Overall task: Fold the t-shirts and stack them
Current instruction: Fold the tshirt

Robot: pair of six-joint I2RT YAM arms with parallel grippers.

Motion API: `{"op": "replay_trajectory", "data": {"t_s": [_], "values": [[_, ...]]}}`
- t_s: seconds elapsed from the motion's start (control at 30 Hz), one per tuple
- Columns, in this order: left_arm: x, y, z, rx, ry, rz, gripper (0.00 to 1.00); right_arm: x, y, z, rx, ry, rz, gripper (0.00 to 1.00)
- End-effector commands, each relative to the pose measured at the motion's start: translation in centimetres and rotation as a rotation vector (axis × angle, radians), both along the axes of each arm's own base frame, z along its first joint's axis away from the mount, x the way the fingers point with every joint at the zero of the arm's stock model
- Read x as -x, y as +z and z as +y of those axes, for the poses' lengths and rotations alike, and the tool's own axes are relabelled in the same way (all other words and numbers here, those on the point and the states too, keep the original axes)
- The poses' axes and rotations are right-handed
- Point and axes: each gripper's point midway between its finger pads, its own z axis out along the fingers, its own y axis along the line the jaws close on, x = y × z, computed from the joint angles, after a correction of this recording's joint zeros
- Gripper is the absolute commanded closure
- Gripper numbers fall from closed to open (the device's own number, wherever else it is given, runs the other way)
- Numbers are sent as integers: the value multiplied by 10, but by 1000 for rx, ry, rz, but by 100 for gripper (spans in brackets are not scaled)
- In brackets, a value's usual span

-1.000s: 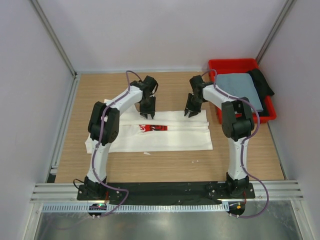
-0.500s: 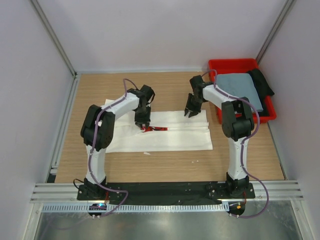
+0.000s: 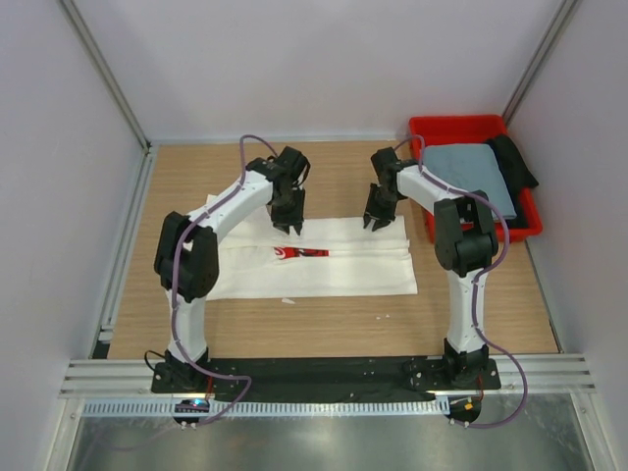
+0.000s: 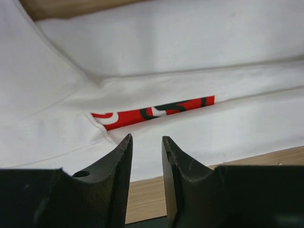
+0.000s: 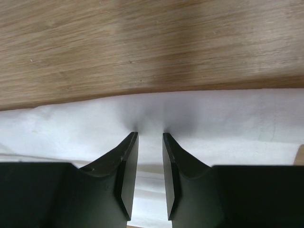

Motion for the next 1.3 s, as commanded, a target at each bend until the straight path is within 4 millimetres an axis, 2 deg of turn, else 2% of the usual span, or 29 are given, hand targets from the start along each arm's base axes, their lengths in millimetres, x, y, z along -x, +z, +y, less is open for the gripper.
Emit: {"op": "replay_trajectory", "data": {"t_s": [0.0, 0.07, 0.1, 0.23, 0.3, 0.33, 0.4, 0.57, 0.6, 0.63, 0.67, 0.7, 0.9, 1.1, 1.27], "values": [[-20, -7, -6, -34, -22, -3, 67, -8, 22, -5, 40, 9, -50, 67], [-33, 1, -9, -28, -15, -22, 67, -8, 31, -2, 37, 10, -63, 67], [-40, -4, -4, -64, 0, -35, 66, -8, 34, -1, 39, 13, -70, 67], [-71, 4, 20, -138, 51, -123, 53, -7, 42, 10, 31, 47, -90, 64], [-81, 7, 30, -167, 61, -144, 50, -6, 43, 16, 18, 71, -91, 62], [-88, 2, 39, -189, 76, -142, 48, -6, 44, 19, 13, 82, -96, 62], [-103, 7, 56, -228, 116, -173, 47, -3, 47, 24, -3, 106, -101, 58], [-141, -3, 83, -292, 192, -245, 47, 4, 53, 28, -16, 132, -111, 54], [-151, 2, 91, -329, 215, -281, 47, 5, 58, 28, -22, 134, -122, 54], [-155, -1, 97, -355, 216, -282, 47, 7, 58, 28, -24, 138, -122, 54], [-158, -12, 100, -382, 212, -269, 47, 9, 60, 27, -23, 139, -124, 53], [-167, -7, 102, -401, 224, -298, 48, 10, 61, 27, -25, 141, -127, 53], [-164, -29, 101, -408, 227, -253, 51, 24, 67, 22, -29, 146, -136, 53], [-159, -56, 94, -383, 236, -199, 57, 27, 70, 21, -30, 154, -140, 53], [-157, -72, 99, -423, 231, -166, 60, 27, 72, 21, -32, 158, -143, 53]]}}
